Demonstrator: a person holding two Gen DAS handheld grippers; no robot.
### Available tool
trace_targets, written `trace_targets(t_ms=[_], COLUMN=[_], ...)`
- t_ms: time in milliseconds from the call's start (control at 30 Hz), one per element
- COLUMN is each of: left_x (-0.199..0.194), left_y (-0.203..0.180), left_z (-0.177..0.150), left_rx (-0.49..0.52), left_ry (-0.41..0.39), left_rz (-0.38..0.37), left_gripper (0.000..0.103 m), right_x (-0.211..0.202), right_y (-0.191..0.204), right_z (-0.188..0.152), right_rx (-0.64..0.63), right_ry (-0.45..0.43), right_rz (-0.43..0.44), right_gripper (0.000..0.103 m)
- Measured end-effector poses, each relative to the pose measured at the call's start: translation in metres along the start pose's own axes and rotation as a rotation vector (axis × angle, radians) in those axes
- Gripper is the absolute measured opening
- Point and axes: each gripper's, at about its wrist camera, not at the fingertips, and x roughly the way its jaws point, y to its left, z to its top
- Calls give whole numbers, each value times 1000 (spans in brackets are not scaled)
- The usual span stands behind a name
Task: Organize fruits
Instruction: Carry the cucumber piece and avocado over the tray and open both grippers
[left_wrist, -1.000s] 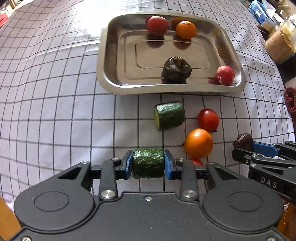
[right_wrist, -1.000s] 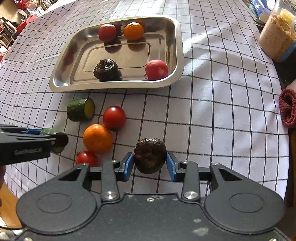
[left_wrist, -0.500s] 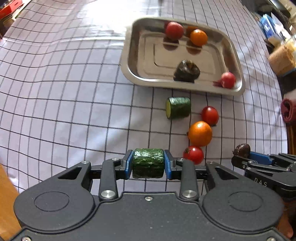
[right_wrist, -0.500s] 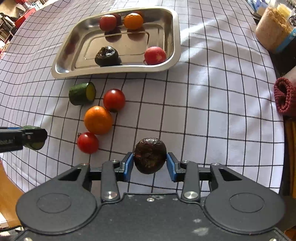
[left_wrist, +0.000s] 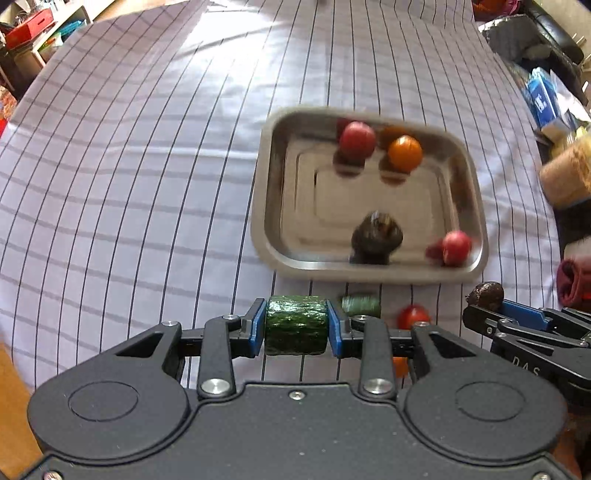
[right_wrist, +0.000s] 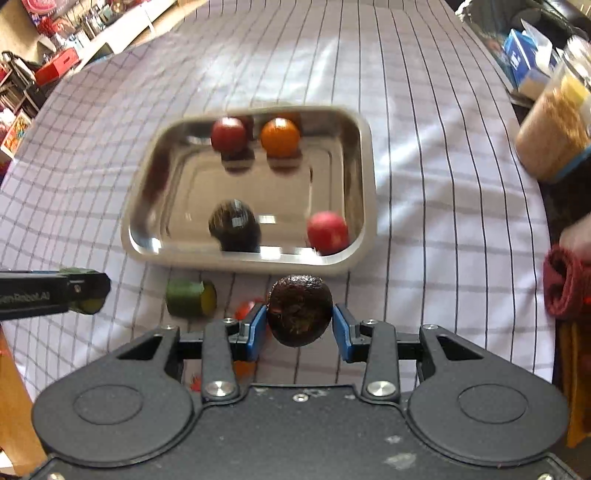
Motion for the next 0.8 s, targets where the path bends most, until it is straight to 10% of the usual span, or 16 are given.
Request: trace_targets(t_ms=[800], left_x=[70], left_y=[-18], left_z=[86], left_rx=[36], left_ry=[93], left_rz=[63], left_gripper=[43], right_x=[61], right_y=[2], right_z=[88], right_rx=[1], right_ry=[17], right_rz=[-43], right_gripper=[40])
